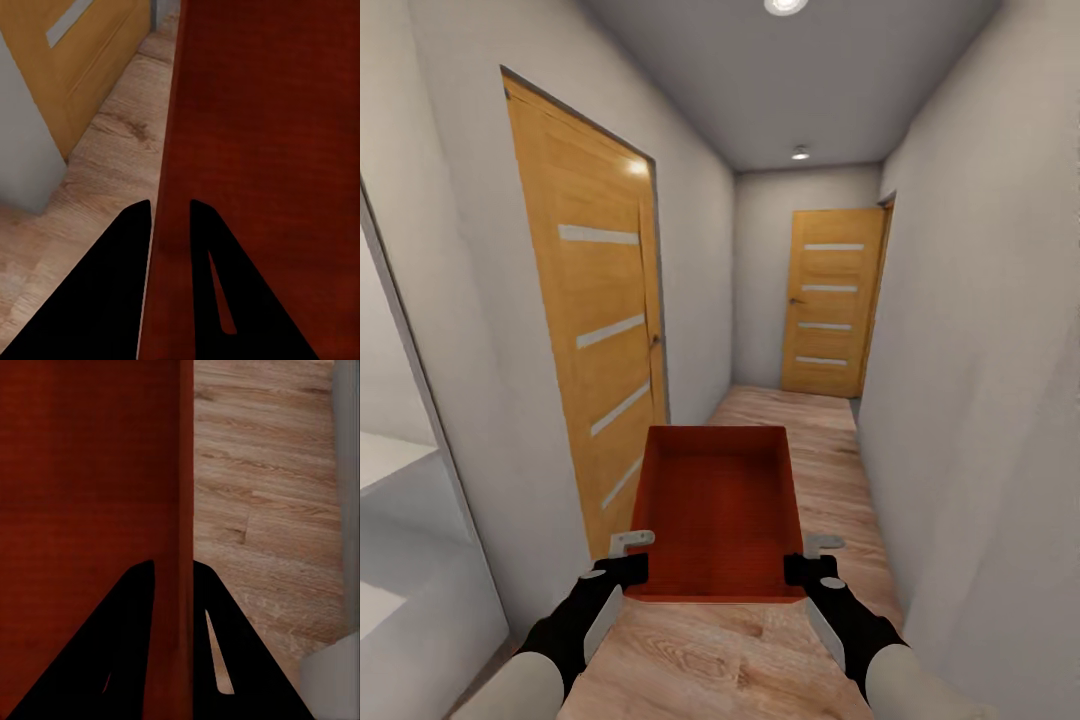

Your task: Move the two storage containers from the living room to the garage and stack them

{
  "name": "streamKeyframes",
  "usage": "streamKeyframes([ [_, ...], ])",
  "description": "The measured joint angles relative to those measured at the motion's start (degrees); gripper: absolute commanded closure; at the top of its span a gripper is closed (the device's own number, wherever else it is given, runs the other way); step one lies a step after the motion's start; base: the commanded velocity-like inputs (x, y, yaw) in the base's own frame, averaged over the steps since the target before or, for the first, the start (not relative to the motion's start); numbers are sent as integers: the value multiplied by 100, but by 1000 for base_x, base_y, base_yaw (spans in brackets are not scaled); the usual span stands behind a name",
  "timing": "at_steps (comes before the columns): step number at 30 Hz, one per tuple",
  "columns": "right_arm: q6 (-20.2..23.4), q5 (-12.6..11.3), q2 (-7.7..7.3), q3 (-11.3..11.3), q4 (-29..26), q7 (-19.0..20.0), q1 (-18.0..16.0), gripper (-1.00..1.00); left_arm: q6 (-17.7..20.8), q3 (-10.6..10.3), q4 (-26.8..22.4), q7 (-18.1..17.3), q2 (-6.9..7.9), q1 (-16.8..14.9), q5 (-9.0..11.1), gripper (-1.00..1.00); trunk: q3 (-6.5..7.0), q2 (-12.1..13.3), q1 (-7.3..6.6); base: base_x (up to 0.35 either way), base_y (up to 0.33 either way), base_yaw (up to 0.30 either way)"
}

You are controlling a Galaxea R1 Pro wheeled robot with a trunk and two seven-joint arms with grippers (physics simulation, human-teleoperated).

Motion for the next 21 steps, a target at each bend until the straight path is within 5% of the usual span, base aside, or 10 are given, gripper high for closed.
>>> streamKeyframes([
  [21,5,9,0,-10,2,7,-2,100,2,-1,-2,1,-1,1,-6,100,0,0,0,322,0,-12],
])
